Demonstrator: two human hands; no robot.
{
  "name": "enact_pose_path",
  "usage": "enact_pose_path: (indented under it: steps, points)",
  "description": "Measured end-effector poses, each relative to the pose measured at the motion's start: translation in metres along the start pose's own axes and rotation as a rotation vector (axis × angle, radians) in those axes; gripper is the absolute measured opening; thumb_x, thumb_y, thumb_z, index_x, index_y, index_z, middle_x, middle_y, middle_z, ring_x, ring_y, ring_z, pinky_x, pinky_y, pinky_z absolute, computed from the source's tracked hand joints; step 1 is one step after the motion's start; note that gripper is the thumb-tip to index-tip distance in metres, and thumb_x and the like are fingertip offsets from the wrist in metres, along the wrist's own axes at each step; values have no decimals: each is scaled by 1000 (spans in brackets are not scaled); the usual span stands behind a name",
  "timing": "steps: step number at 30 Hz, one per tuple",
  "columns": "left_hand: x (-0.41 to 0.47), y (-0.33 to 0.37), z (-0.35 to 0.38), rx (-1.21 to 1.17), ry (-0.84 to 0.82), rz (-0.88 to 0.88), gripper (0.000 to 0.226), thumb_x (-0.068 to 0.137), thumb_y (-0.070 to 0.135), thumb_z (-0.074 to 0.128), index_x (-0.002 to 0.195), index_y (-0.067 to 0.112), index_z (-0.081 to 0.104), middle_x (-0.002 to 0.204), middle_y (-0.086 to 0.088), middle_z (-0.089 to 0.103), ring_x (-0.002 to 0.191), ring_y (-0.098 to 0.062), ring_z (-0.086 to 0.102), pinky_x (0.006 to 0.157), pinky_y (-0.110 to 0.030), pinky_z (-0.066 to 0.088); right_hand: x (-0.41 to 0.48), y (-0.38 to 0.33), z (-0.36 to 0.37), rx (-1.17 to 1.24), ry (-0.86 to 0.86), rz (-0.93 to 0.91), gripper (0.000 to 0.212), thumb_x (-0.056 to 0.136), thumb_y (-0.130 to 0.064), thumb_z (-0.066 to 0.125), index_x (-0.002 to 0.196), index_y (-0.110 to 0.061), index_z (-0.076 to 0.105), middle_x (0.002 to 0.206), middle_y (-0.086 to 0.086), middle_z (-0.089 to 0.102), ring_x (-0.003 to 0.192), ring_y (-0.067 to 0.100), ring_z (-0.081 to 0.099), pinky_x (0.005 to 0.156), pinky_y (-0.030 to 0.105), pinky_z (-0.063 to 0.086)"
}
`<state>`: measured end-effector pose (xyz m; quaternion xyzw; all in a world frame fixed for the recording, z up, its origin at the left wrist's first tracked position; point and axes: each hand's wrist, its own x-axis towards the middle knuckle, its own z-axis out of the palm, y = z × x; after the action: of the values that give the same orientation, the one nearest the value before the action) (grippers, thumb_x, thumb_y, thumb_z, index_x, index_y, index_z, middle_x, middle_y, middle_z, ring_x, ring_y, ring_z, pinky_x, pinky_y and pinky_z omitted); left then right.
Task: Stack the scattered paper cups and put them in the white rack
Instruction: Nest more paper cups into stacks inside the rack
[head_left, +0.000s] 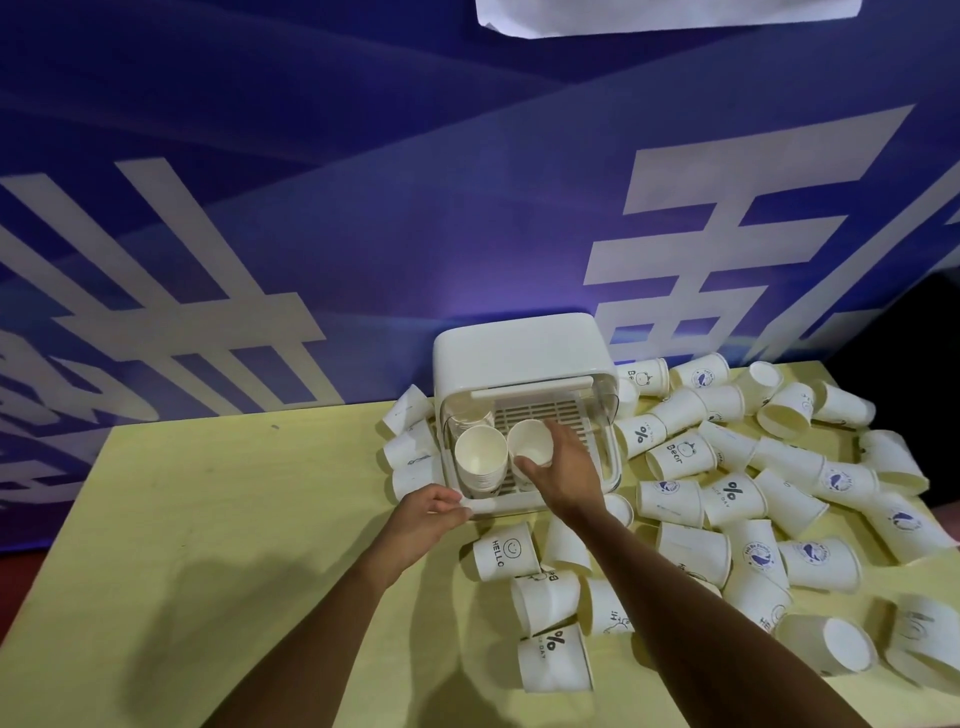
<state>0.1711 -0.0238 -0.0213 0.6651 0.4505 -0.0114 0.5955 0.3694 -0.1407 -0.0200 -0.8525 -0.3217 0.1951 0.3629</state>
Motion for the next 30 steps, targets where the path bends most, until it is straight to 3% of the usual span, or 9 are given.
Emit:
enact_pose_path:
  steps: [6,11,15,18,22,24,27,30]
  points:
    - [4,-2,3,-6,4,-20,27,85,33,75,109,24,66,112,-2,68,103,-15,65,80,-26,46,0,4,2,114,-68,38,80,78,-38,81,144,-18,41,139,4,53,125,24,51,102,47,46]
    - [9,-2,5,-14,17,-43,27,86,31,74,109,21,66,112,-4,68,103,-17,64,82,-26,46,0,9,9,142,-64,69,78,76,-33,81,141,-24,38,131,2,55,118,23,54,97,47,50]
    - [10,-7,7,0,25,-49,24,86,26,74,108,19,66,111,-4,68,97,-14,64,78,-24,45,-1,14,15,159,-54,113,89,76,-34,81,149,-22,30,142,5,49,128,25,48,105,46,46]
    - [12,-12,7,18,69,-51,22,86,23,74,106,18,67,109,-2,68,89,-9,63,70,-21,43,-6,18,17,149,-7,117,93,76,-34,82,151,-18,28,146,7,44,133,26,42,109,42,40]
    - [20,-14,2,-9,174,-49,26,81,21,79,104,15,67,105,1,66,96,-14,64,71,-21,45,-19,16,20,111,119,105,85,79,-37,79,147,-12,35,142,10,47,130,26,44,106,43,43]
    - [27,-15,-3,-4,267,-39,29,79,16,80,104,12,66,104,1,66,99,-18,64,74,-22,47,-29,15,23,109,164,105,78,80,-35,78,144,-12,39,138,8,50,126,25,47,104,42,45]
    - [39,-18,-15,165,399,8,37,79,11,77,113,9,64,116,-9,61,109,-26,59,92,-33,48,-42,19,29,108,167,116,70,80,-30,78,140,-16,44,133,4,54,122,21,50,100,36,46]
    - [50,-21,-24,293,390,62,48,75,11,79,120,8,63,124,-13,60,115,-31,57,98,-40,48,-50,24,34,103,147,129,68,81,-30,76,139,-17,44,133,2,52,120,19,49,96,29,41]
